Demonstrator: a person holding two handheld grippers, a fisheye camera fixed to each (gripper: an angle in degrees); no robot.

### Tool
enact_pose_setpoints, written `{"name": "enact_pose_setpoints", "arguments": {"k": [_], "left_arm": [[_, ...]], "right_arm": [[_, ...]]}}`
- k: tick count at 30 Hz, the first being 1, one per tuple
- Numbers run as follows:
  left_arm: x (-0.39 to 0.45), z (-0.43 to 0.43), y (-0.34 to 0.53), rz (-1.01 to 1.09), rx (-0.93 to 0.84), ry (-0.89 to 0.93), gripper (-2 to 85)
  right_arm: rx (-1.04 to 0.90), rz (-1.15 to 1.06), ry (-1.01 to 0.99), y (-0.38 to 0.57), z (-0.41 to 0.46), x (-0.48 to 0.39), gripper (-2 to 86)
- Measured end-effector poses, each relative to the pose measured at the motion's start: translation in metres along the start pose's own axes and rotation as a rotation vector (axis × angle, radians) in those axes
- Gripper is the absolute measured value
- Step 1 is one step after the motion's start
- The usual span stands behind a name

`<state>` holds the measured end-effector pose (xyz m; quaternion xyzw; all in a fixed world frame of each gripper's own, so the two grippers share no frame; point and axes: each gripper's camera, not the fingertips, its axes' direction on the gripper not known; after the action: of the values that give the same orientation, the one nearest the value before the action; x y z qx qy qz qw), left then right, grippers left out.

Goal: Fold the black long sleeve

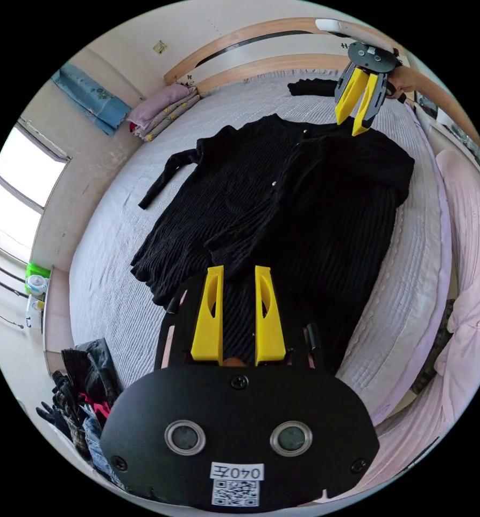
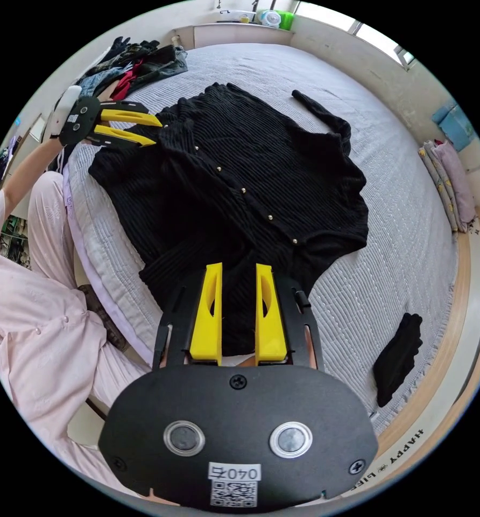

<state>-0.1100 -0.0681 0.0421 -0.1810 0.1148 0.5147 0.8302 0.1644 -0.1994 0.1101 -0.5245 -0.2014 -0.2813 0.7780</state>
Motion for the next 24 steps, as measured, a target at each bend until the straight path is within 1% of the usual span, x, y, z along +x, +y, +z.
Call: {"name": "enact_pose_setpoints", "arguments": {"k": [3,5,7,10,12,13,15,16,18,21,22,23,24], "left_arm": [[-0.001,-0.001,-0.015,0.028,0.021,-0.022,2.1],[-0.001,0.001,-0.023,0.059,0.031,-0.002,0.3],[-0.003,-0.002,-0.031,0.051,0.037,-0.026,-0.4],[-0.015,-0.036,-0.041,-0.004,0.124,-0.084,-0.7],[-0.025,-0.081,-0.05,-0.014,0.194,-0.161,-0.8],[-0.027,-0.092,-0.053,-0.005,0.203,-0.184,-0.8],[-0.03,-0.14,-0.067,0.035,0.22,-0.278,-0.8],[-0.031,-0.151,-0.072,0.043,0.216,-0.295,-0.8],[-0.042,-0.194,-0.093,0.069,0.165,-0.333,-0.8],[-0.07,-0.225,-0.133,0.065,0.075,-0.369,-0.8],[-0.077,-0.224,-0.143,0.066,0.051,-0.389,-0.8],[-0.091,-0.214,-0.165,0.07,-0.024,-0.408,-0.8],[-0.108,-0.195,-0.187,0.06,-0.118,-0.375,-0.8]], "right_arm": [[-0.001,0.009,-0.006,0.01,-0.003,0.002,9.7],[0.004,0.024,-0.031,0.016,-0.003,0.006,9.8],[-0.001,0.042,-0.054,0.018,-0.001,0.01,9.8],[-0.013,0.059,-0.106,0.02,0.004,0.014,8.9],[-0.011,0.059,-0.126,0.022,0.003,0.013,5.2],[0.019,0.041,-0.12,0.026,-0.003,0.009,0.5],[0.053,-0.019,-0.111,0.034,-0.018,0.0,-0.4],[0.06,-0.061,-0.117,0.04,-0.028,-0.007,-0.6],[0.085,-0.133,-0.138,0.05,-0.048,-0.017,-0.8],[0.184,-0.214,-0.242,0.064,-0.086,-0.021,-0.9],[0.221,-0.214,-0.266,0.066,-0.097,-0.016,-1.0],[0.241,-0.204,-0.277,0.063,-0.103,-0.009,-1.0],[0.241,-0.195,-0.277,0.061,-0.104,-0.004,-1.0]]}}
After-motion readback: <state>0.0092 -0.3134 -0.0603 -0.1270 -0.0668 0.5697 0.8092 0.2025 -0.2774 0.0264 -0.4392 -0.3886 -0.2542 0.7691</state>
